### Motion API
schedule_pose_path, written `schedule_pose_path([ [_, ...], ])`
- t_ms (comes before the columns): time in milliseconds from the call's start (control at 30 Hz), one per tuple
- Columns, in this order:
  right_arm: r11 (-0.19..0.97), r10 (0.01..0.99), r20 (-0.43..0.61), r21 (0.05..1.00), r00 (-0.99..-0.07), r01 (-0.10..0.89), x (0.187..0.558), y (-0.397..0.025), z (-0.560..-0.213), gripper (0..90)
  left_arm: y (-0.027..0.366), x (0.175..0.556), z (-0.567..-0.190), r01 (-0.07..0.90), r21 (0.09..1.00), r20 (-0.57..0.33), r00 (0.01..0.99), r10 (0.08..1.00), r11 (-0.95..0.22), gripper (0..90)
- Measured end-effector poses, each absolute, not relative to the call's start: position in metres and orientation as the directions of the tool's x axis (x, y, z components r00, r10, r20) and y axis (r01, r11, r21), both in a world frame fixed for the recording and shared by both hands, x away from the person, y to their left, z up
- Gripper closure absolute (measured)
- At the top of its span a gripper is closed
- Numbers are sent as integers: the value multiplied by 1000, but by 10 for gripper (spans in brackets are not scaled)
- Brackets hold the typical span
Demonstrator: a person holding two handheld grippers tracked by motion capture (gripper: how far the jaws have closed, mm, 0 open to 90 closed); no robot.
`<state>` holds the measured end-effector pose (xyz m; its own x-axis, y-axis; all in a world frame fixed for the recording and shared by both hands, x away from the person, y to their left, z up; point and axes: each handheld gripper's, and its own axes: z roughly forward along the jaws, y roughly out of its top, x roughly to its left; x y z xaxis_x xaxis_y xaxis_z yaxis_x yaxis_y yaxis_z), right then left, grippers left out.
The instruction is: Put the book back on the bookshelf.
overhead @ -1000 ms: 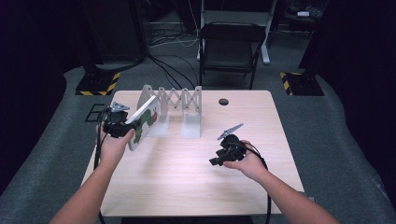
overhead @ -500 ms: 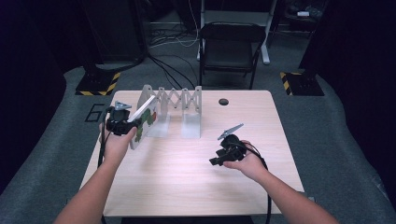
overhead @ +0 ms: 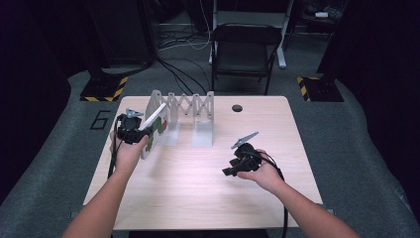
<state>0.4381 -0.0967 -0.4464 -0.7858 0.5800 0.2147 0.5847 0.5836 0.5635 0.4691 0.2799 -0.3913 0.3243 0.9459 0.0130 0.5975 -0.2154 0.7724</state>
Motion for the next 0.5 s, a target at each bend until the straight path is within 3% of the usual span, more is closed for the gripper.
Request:
schedule_pose_path([
  [500,580,584,209,569,-785,583,437,-103,-447,467,270,483,-406,626,754,12,291,957,-200,759],
])
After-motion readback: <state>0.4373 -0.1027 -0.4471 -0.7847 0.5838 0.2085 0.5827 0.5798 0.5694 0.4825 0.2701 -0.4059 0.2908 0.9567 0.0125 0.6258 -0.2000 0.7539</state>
